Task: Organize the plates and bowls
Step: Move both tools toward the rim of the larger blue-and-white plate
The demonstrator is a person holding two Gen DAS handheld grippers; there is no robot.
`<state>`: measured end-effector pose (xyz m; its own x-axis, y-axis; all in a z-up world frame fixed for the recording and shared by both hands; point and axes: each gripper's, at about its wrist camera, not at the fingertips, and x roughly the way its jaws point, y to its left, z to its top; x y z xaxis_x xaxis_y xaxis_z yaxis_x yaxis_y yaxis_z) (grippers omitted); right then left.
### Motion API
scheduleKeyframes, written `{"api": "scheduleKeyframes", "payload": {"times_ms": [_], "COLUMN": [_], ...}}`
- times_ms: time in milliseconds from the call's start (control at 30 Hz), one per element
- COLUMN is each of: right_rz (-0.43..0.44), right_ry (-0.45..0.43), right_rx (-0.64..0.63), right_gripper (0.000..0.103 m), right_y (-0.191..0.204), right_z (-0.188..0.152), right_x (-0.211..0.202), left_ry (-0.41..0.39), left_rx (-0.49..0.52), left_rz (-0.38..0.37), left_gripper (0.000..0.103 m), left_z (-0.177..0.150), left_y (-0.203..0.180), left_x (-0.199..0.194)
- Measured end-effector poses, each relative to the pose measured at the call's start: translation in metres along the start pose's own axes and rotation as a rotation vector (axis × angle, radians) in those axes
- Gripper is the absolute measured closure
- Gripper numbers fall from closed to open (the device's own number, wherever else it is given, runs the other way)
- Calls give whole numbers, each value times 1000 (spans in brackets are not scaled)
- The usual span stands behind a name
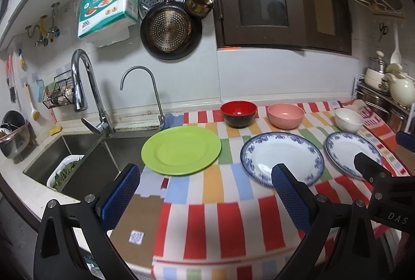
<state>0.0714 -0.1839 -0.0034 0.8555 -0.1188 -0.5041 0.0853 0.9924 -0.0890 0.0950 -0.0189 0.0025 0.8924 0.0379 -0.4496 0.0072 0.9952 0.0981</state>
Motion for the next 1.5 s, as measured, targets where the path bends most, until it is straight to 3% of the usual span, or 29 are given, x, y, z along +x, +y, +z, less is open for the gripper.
{"api": "scheduleKeyframes", "payload": {"times_ms": [333,833,1133,1500], "right_rz": [38,146,187,225], "right_ry": [7,171,232,320], "right_rx": [-37,-87,-102,-103], "right_gripper": [1,1,2,18], "right_y": [-29,-62,-67,-65], "right_z": [39,47,43,28], "right_x": [71,197,247,295], "left_ry": [77,254,347,470], "left_rx": [-1,-1,-38,-80], "left_rz": [51,153,132,86], "left_gripper": [0,0,6,22], "left_z": [27,23,10,-12], "left_y": [-35,-75,-86,-95], "left_x": [59,145,190,235]}}
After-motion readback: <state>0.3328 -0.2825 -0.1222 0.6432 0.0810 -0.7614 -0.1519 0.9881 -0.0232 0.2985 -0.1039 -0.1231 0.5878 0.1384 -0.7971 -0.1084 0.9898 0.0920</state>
